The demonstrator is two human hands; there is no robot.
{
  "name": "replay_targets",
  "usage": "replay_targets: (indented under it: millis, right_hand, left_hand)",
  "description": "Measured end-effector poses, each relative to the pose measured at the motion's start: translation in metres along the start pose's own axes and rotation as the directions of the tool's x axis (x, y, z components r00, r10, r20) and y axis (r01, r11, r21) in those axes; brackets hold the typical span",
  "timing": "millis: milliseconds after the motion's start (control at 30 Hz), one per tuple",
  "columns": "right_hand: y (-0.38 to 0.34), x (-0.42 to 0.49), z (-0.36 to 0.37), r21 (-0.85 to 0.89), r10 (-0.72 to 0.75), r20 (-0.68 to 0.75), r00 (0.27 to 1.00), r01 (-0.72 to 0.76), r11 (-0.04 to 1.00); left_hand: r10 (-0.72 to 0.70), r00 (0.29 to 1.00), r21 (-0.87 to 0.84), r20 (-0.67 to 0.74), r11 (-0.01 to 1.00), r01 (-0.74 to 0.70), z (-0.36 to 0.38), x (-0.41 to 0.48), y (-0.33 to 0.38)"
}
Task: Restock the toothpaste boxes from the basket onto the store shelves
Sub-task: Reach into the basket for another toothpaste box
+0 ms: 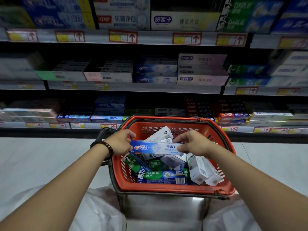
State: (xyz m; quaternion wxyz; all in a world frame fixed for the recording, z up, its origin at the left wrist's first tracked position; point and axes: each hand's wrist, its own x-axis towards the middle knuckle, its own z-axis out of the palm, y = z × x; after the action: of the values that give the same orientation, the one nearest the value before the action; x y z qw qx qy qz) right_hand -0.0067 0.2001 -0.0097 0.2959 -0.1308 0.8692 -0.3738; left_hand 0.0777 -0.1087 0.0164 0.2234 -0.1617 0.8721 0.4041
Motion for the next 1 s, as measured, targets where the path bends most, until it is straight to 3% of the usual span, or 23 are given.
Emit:
replay_targets:
  millis: [200, 433, 567, 733, 1000]
  right_hand:
    - [-0.011, -0.005, -0.012, 0.157, -0.003, -0.02, 1.0, 0.007, 0.988]
    - [-0.025, -0.013, -0.022, 0.474, 0.024, -0.06, 0.998, 0.007, 0.88]
    - [-0.036, -0.013, -0.024, 0.605, 0.025, -0.158, 0.987, 0.077, 0.792]
    - [-0.044, -0.01, -0.025, 0.645, 0.027, -0.303, 0.953, 0.184, 0.742]
    - [-0.059, -0.006, -0.027, 0.692, 0.129, -0.499, 0.857, 0.306, 0.654]
  left_hand:
    - [-0.023, 0.999, -0.262, -0.026, 0.965, 0.016, 0.0, -0.003, 0.008]
    - [-0.018, 0.996, -0.636, -0.085, 0.771, -0.04, -0.006, -0.01, 0.023]
    - [-0.021, 0.988, -0.7, -0.15, 0.709, -0.092, -0.009, -0.012, 0.031]
    - [-0.1, 0.964, -0.786, -0.245, 0.603, -0.137, -0.01, -0.012, 0.043]
    - [-0.091, 0.941, -0.789, -0.325, 0.575, -0.216, -0.013, -0.012, 0.057]
